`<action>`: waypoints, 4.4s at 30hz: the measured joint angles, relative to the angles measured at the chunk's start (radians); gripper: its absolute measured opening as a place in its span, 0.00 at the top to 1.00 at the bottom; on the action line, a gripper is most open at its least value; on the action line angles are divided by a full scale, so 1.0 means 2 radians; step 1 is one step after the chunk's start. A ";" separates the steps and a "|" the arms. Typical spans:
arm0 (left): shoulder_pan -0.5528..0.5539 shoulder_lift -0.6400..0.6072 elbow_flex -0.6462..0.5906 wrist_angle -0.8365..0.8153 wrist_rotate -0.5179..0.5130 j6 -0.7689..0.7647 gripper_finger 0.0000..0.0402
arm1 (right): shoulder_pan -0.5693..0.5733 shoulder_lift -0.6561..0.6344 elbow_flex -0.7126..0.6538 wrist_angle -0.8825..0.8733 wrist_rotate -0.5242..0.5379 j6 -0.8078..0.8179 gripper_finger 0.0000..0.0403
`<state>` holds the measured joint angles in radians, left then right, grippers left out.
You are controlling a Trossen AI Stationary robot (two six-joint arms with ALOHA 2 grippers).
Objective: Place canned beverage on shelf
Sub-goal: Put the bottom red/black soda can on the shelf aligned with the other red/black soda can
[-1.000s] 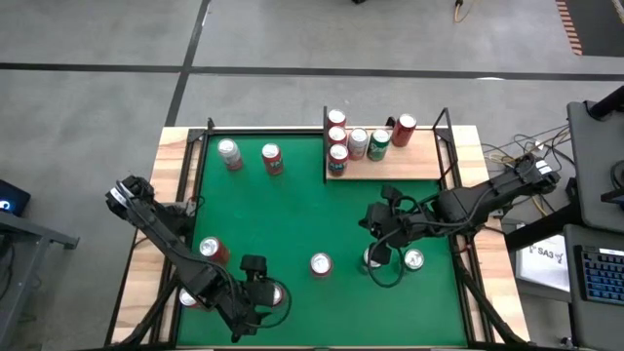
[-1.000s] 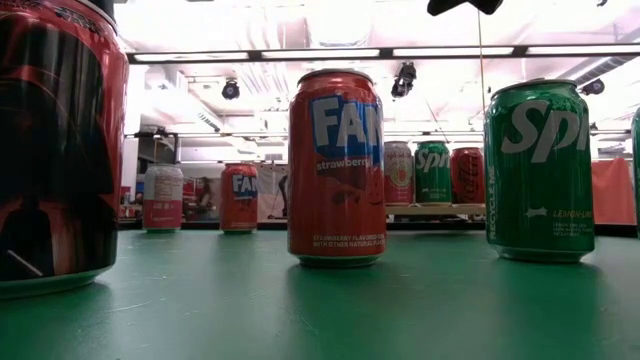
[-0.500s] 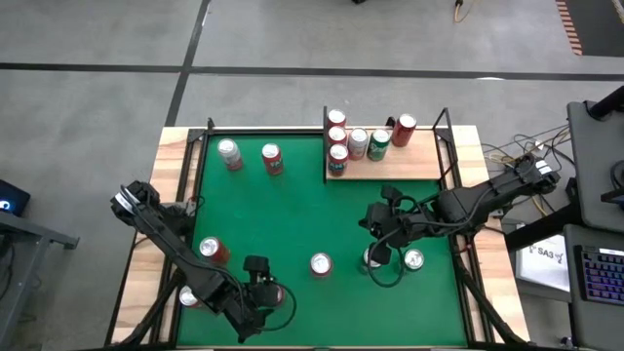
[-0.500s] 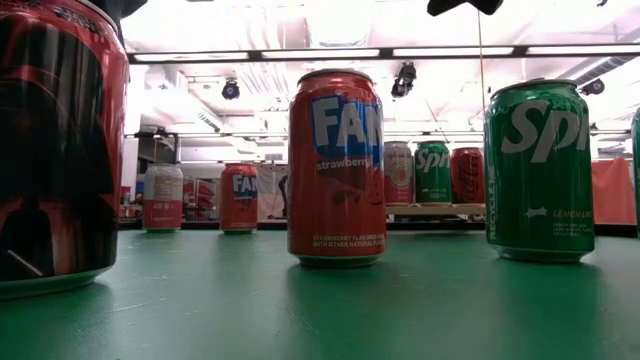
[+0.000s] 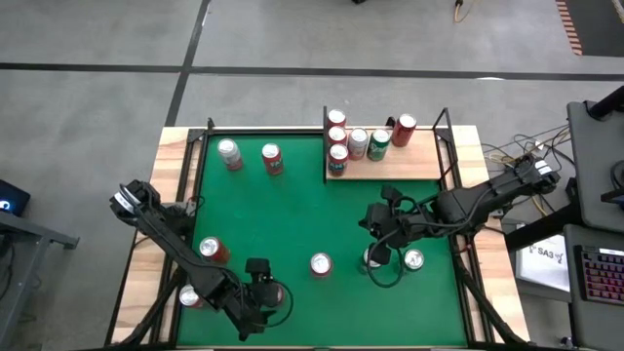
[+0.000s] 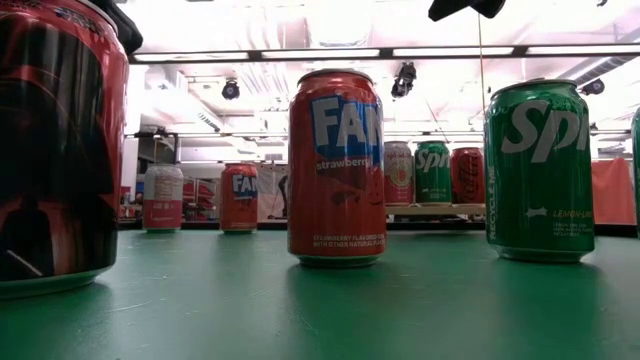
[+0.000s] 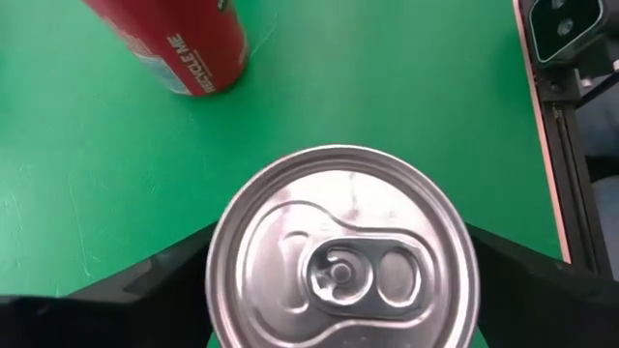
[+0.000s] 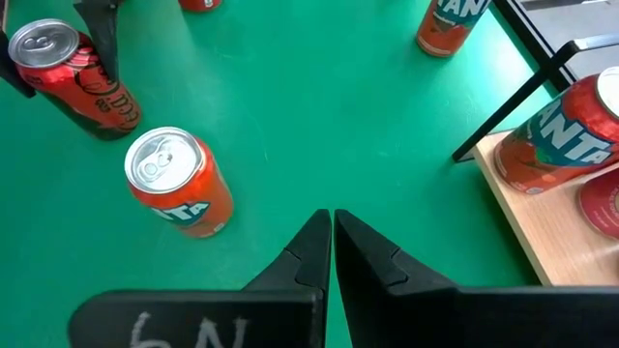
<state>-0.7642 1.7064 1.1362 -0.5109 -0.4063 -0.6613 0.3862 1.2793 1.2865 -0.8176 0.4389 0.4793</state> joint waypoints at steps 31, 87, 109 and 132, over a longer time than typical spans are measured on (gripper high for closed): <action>0.084 -0.097 0.071 -0.054 -0.091 0.288 0.29 | 0.000 0.000 -0.067 0.212 0.004 -0.145 0.98; 0.196 -0.094 0.072 0.177 -0.041 0.442 0.29 | 0.000 0.058 -0.082 0.359 0.042 -0.251 0.22; 0.205 -0.110 0.073 0.179 -0.050 0.513 0.13 | -0.014 0.003 -0.127 0.315 0.111 -0.208 0.29; 0.208 -0.108 0.069 0.316 0.018 0.494 0.13 | -0.114 -0.257 -0.467 0.352 0.353 0.121 0.28</action>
<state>-0.3479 1.4914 1.2734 0.1218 -0.3695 0.3270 0.1583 0.7644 0.3516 -0.1126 1.1444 0.7206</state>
